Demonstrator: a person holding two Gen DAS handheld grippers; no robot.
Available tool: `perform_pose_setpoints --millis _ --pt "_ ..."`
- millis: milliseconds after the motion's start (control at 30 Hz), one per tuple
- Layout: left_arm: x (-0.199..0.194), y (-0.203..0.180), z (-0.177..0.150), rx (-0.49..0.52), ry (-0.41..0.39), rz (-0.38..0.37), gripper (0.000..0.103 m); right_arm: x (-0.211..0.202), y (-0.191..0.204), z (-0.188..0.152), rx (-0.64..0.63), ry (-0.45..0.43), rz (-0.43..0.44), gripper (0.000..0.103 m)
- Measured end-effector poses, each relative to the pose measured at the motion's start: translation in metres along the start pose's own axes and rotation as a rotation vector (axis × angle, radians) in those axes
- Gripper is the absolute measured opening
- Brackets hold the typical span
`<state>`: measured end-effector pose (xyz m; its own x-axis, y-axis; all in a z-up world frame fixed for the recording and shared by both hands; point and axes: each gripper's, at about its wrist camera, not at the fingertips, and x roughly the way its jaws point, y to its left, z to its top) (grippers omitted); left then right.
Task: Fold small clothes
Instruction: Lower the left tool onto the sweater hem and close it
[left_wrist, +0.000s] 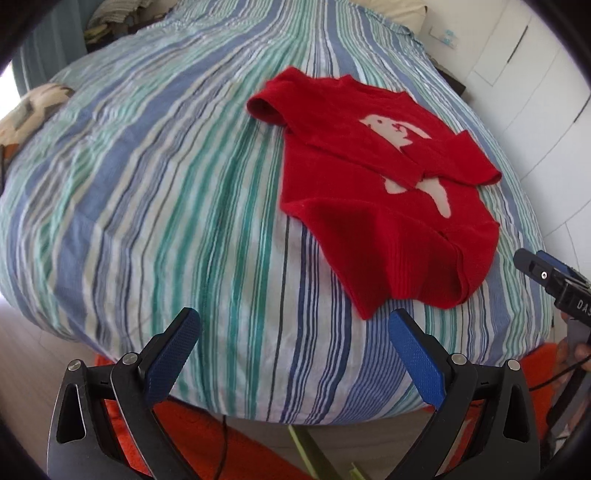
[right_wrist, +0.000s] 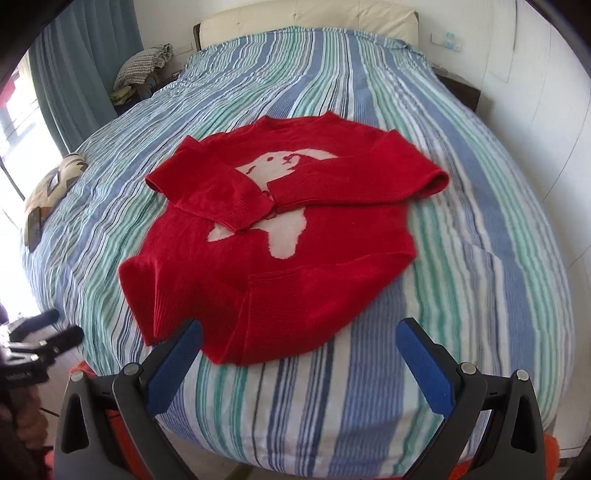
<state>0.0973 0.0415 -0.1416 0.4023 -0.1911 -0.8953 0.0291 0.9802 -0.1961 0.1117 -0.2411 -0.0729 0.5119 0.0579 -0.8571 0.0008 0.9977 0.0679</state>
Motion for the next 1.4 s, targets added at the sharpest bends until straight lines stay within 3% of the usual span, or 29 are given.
perform_pose_setpoints --millis 133,200,267,300,400,533,667,733,800,867,967,1033,1100,1167,1300,1400 --pt "0.02 0.009 0.002 -0.102 0.039 0.012 0.099 0.067 0.014 0.03 0.007 0.101 -0.008 0.091" --pt "0.011 0.012 -0.007 -0.11 0.024 -0.013 0.099 0.096 0.026 0.027 -0.065 0.175 -0.027 0.07" --pt "0.002 0.016 -0.018 -0.062 0.009 0.025 0.099 0.106 0.027 0.012 -0.143 0.211 -0.083 0.054" --pt "-0.003 0.021 -0.024 -0.037 -0.002 0.06 0.099 0.1 0.019 0.003 -0.135 0.208 -0.099 0.05" --pt "-0.017 0.037 -0.04 -0.006 -0.029 0.116 0.099 0.062 -0.032 -0.037 0.007 0.208 -0.153 0.05" --pt "-0.014 0.042 -0.044 -0.005 -0.031 -0.001 0.099 0.017 -0.102 -0.101 0.222 0.212 -0.214 0.05" --pt "0.007 0.015 -0.024 0.016 -0.05 -0.115 0.099 -0.017 -0.133 -0.13 0.383 0.115 -0.087 0.051" --pt "0.019 0.009 -0.013 -0.009 -0.058 -0.179 0.098 -0.025 -0.137 -0.132 0.428 0.057 0.034 0.051" --pt "0.032 0.009 -0.006 -0.049 -0.043 -0.258 0.088 -0.022 -0.14 -0.13 0.487 0.013 0.19 0.051" --pt "0.046 0.01 -0.002 -0.088 -0.018 -0.321 0.082 -0.017 -0.139 -0.127 0.534 0.004 0.288 0.051" --pt "0.054 0.007 0.002 -0.1 -0.051 -0.37 0.082 -0.01 -0.124 -0.124 0.505 -0.007 0.301 0.051" --pt "0.056 -0.002 0.005 -0.08 -0.075 -0.416 0.074 -0.005 -0.112 -0.123 0.486 0.004 0.307 0.051" --pt "0.062 -0.015 0.008 -0.044 -0.043 -0.47 0.035 -0.003 -0.105 -0.122 0.472 0.013 0.299 0.051" --pt "0.068 -0.022 0.007 -0.007 0.011 -0.477 0.007 -0.005 -0.105 -0.121 0.463 0.002 0.282 0.051" --pt "0.044 0.002 -0.004 -0.013 0.037 -0.523 0.005 -0.017 -0.122 -0.125 0.473 -0.034 0.233 0.051" --pt "0.014 0.02 -0.017 0.019 0.017 -0.475 0.005 -0.021 -0.133 -0.128 0.494 -0.04 0.219 0.052"
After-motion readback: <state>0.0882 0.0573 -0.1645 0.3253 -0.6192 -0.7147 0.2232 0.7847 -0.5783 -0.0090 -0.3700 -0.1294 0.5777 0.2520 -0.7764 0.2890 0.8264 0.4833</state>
